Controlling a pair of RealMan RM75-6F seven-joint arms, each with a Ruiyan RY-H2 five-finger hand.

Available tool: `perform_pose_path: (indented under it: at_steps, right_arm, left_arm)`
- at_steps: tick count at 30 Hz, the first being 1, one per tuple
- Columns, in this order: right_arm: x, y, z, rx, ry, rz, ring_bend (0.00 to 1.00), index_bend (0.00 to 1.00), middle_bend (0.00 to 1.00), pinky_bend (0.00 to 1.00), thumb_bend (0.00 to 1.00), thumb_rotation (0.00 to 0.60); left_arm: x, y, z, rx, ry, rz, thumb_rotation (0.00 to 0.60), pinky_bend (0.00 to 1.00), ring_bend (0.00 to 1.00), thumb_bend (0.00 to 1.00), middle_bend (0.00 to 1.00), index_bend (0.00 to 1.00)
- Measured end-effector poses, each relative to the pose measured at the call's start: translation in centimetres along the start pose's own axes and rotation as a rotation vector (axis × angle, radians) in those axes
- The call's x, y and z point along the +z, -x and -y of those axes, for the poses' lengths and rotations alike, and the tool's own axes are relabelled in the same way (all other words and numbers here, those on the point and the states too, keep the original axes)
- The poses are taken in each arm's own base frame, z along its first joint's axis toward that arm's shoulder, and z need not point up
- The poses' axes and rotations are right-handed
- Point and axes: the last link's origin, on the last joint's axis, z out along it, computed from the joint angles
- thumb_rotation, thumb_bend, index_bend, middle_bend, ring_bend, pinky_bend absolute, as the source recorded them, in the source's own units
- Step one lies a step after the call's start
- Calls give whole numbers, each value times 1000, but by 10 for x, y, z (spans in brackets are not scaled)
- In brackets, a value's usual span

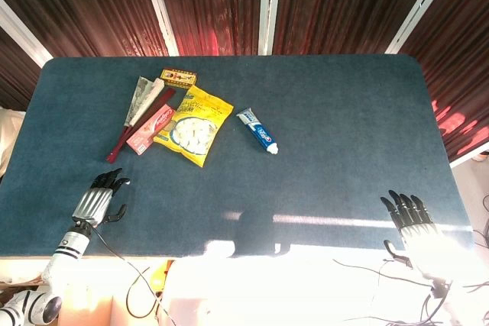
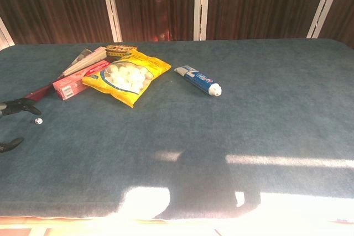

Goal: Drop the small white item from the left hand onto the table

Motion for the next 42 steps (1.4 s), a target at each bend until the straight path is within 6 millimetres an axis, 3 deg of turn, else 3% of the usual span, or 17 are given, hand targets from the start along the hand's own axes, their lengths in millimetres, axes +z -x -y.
perform_pose_path:
  at_steps: [42]
  right_arm:
    - [-2, -2, -1, 1, 2, -12, 0, 0, 0, 0, 290, 600]
  left_arm:
    - [2, 10, 6, 14, -35, 48, 516, 79, 0, 466, 0, 222]
